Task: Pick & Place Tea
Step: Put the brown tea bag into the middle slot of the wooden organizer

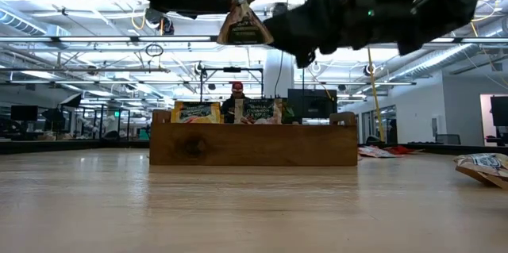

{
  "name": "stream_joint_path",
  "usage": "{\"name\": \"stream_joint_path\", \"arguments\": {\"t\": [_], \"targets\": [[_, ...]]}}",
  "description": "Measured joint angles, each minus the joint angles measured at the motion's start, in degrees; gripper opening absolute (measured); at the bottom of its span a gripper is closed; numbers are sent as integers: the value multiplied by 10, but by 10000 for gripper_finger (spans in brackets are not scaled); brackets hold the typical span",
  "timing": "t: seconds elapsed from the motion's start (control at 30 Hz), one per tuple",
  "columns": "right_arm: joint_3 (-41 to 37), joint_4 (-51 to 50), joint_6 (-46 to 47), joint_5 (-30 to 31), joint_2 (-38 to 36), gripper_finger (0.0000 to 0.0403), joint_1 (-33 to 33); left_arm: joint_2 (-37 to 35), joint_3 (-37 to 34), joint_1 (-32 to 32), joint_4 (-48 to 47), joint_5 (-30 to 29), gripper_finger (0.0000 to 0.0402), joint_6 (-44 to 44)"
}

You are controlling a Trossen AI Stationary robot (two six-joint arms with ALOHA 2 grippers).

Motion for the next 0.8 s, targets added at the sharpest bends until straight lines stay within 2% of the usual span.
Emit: {"name": "stream_joint_path", "arguments": {"t": [0.13, 0.3, 0.53, 0.8], "targets": [[20, 48, 12, -48, 34, 130, -4, 0, 0, 0, -1, 0, 0, 0], [27, 52, 15, -83, 33, 155, -12, 0, 0, 0, -12, 0, 0, -6], [28, 67, 15, -85, 29, 153, -13, 0, 0, 0, -16, 0, 0, -11], [42, 35, 12, -42, 29, 148, -13, 0, 0, 0, -13, 0, 0, -11]]}}
